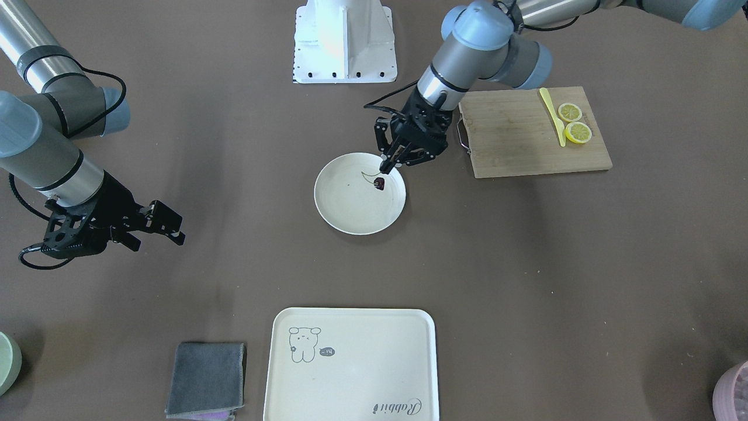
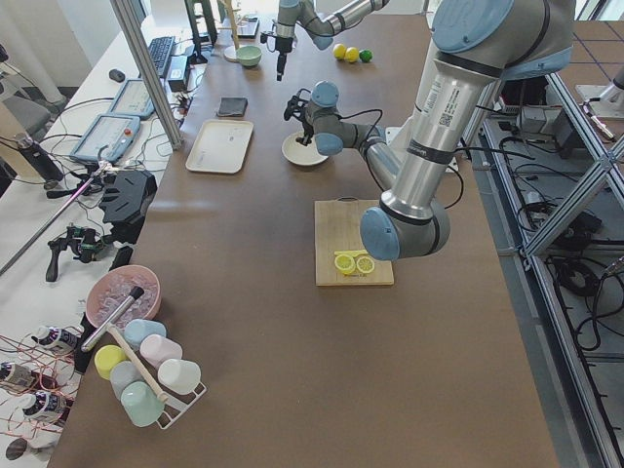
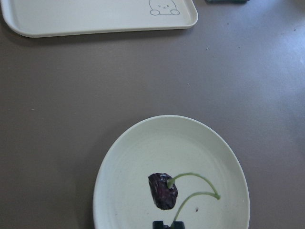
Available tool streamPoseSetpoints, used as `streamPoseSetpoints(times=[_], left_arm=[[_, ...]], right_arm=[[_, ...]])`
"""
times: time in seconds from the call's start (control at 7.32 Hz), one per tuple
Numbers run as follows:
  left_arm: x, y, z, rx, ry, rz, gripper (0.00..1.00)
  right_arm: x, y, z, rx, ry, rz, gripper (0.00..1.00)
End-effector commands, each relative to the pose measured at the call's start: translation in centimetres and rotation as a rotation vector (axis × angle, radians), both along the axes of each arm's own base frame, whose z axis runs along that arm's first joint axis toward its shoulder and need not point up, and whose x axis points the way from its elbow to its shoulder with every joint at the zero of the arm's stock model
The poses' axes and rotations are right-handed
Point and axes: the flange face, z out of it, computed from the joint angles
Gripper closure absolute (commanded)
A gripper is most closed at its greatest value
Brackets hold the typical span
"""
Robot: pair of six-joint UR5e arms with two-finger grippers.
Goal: Place red cherry on plate
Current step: 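Carry the cherries with the left gripper over the white plate and release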
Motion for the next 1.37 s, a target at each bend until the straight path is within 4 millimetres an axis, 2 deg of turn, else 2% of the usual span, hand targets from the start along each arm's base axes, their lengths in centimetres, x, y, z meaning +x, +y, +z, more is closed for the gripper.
streamPoseSetpoints(times=[0.0, 0.14, 0.27, 0.41, 0.68, 0.82, 0.96, 1.09, 1.23], left_arm=[[4.6, 1.2, 0.0, 0.008, -0.034, -0.047, 0.99], [5.0, 1.3, 0.3, 0.006, -0.042, -0.047, 0.82], [5.0, 1.3, 0.3, 0.007, -0.044, -0.046, 0.38], [5.0, 1.3, 0.3, 0.008, -0.046, -0.045, 0.03], [4.0, 1.3, 0.0, 0.014, -0.032, -0.060, 0.03], [2.3, 1.3, -0.3, 0.020, -0.022, -0.082, 0.03], [-1.9, -0.1, 2.4, 0.009, -0.051, -0.124, 0.03], [-6.3, -3.7, 4.5, -0.010, -0.088, -0.197, 0.03], [-11.5, -7.2, 7.7, -0.051, -0.120, -0.257, 0.02]], right_arm=[[0.0, 0.0, 0.0, 0.002, 0.001, 0.003, 0.00], [0.0, 0.0, 0.1, 0.001, 0.002, 0.003, 0.00], [0.0, 0.1, 0.2, -0.002, 0.002, 0.000, 0.00], [0.0, 0.1, 0.1, -0.002, -0.001, -0.002, 0.00], [0.0, 0.1, 0.0, -0.002, -0.001, -0.003, 0.00], [0.5, -0.2, 0.1, -0.010, 0.004, 0.004, 0.00], [2.2, -1.3, 1.3, -0.018, 0.030, 0.022, 0.00], [4.4, -2.3, 2.5, -0.004, 0.108, -0.009, 0.00], [7.1, -3.4, 4.0, 0.007, 0.182, -0.041, 0.00]])
